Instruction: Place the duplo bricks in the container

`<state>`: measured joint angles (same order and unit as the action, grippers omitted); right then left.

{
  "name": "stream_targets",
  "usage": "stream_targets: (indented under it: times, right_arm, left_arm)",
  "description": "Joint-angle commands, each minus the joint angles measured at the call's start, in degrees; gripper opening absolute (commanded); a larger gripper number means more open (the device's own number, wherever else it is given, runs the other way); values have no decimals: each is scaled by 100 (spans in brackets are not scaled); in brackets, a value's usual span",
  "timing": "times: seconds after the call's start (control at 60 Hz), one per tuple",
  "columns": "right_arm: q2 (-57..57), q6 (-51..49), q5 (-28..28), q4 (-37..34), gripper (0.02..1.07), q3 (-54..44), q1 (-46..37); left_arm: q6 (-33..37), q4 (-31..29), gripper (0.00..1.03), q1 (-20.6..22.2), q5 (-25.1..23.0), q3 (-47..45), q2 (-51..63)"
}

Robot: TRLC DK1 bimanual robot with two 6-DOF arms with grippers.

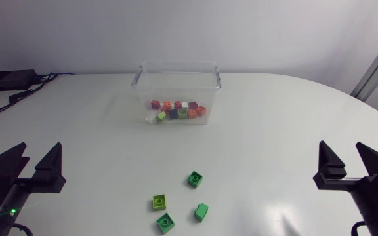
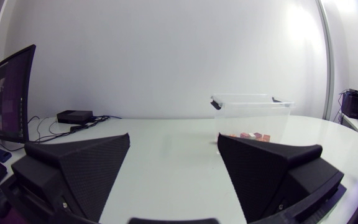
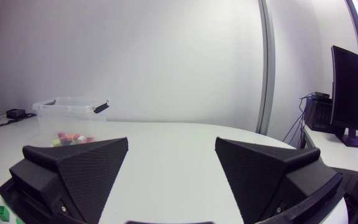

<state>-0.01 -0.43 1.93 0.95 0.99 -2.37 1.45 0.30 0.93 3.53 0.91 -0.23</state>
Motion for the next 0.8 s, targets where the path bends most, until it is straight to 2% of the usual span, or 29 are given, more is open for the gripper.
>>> stream_targets:
  times: [0.0, 0.25, 0.533, 0.683, 0.783]
  right_arm:
    - [-16, -1, -9, -60, 103, -117, 9]
    - [-43, -10, -88, -51, 103, -99, 79]
    - [71, -19, -79, -280, 103, 656, 132]
    - [968, -36, -88, -394, 103, 1509, 184]
    - [1812, -36, -211, -789, 103, 2256, 211]
  left_arm:
    - [-93, -56, 98, 4, -1, -82, -47]
    - [-119, -65, 98, 4, -1, 24, -56]
    - [-128, -768, 98, -5, -1, 1359, 260]
    - [-128, -1067, 98, 188, -10, 2274, 1139]
    - [-128, -1392, 98, 241, -10, 2924, 1957]
